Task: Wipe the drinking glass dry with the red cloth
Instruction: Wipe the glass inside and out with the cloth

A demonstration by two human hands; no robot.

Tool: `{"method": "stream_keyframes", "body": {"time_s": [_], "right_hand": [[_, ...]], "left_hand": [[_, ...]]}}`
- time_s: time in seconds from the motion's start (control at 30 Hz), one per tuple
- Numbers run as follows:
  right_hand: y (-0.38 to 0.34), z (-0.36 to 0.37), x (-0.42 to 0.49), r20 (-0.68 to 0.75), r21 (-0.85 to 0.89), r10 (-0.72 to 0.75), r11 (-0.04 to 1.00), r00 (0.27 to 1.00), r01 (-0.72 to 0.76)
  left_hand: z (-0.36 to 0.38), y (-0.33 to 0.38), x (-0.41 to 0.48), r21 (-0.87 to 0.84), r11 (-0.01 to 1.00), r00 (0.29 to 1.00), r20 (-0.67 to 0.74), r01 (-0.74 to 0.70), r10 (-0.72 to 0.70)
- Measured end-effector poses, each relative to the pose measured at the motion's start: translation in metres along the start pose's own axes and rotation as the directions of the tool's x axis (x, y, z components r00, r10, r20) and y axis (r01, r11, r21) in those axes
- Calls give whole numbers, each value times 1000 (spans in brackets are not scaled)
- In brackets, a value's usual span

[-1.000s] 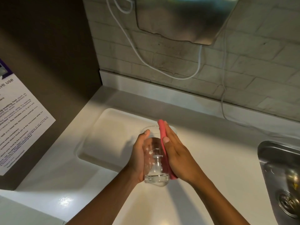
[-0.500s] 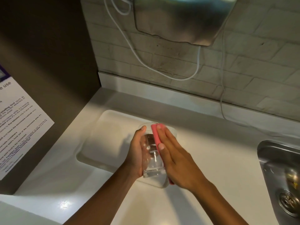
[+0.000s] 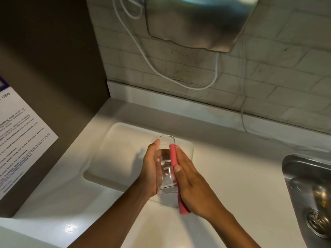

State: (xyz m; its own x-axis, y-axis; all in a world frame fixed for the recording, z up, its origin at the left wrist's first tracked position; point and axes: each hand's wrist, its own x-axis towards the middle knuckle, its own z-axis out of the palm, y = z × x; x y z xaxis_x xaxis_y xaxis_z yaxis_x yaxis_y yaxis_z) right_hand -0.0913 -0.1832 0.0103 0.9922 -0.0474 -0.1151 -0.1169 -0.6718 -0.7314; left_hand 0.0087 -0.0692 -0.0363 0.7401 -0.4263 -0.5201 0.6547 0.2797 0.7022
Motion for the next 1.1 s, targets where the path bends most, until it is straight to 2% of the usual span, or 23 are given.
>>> {"method": "stream_keyframes", "body": {"time_s": [0.1,0.23,0.4,0.57,0.73,0.9,1.03,1.1], "right_hand": [[-7,0,-2,-14,-23,1,1000,1000,-1],[-5,9,-25,32,-116,-30,993,999,34],[-11,-6,0,-26,-17,-3,1000,1000,2],[-14,13,-18,25,16,-59,998,998,58],[-17,7,-1,-23,130,53,990,998,-50],[-11,17,-23,2,59,-94,994,996,93],[-10,2,-1,4,43,20,999,1000,-20],[-13,0,1,1,20,17,1000,1000,-17]], "left_hand": [[0,2,-1,-32,999,1000,25,10,-9],[-4,8,1,-90,996,1000,-27,6,-8],[0,-4,-5,-72,996,997,55,57,-53],[-8,7,-2,-115,993,1000,9,5,-4],[-9,2,-5,-130,990,998,32,51,-47],[-17,10,-1,-203,978,996,81,38,-22],[-10,-7,-11,-175,979,992,84,109,-95],[-8,-7,-11,-147,986,995,72,83,-73]]}}
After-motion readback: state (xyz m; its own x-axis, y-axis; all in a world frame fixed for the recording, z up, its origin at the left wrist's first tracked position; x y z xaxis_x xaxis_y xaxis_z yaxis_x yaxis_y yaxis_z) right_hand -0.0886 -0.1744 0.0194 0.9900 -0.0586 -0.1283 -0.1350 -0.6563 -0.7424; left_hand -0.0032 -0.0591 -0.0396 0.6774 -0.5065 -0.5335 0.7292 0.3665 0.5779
